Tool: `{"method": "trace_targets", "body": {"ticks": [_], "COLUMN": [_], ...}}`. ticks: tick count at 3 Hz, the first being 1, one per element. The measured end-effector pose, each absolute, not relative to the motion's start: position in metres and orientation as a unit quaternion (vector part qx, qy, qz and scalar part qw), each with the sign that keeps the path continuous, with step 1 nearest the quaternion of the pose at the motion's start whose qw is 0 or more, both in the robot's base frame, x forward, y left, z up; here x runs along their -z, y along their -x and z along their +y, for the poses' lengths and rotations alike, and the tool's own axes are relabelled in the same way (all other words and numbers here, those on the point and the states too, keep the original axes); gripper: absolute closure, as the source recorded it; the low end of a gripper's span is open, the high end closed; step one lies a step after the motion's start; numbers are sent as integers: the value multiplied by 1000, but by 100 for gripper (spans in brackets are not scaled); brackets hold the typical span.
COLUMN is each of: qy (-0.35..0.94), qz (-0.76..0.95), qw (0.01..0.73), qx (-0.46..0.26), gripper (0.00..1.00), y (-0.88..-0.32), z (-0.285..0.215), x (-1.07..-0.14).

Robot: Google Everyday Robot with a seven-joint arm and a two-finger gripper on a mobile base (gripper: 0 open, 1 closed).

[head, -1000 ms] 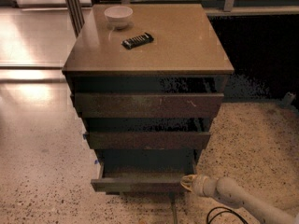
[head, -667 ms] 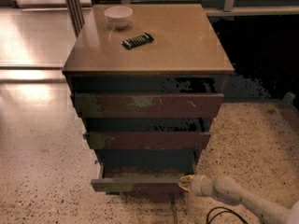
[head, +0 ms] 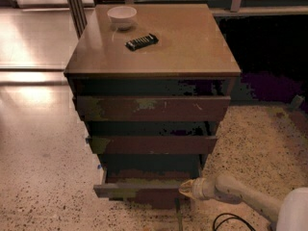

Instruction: Close bottom drawer

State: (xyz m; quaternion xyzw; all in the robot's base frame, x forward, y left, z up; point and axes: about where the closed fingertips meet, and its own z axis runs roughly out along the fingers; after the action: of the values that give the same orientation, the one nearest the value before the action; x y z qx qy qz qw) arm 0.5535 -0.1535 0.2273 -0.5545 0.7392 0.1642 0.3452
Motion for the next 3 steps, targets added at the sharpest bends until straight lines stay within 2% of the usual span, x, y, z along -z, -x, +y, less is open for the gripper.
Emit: {"method": "trace_targets", "body": {"ticks": [2,3], "qy": [552,552], "qz": [746,746], "qw": [306,306], "qx": [-212,-212], "gripper": [100,100], "y": [-549,-549], "z": [-147,-147], "x": [-214,-214]}}
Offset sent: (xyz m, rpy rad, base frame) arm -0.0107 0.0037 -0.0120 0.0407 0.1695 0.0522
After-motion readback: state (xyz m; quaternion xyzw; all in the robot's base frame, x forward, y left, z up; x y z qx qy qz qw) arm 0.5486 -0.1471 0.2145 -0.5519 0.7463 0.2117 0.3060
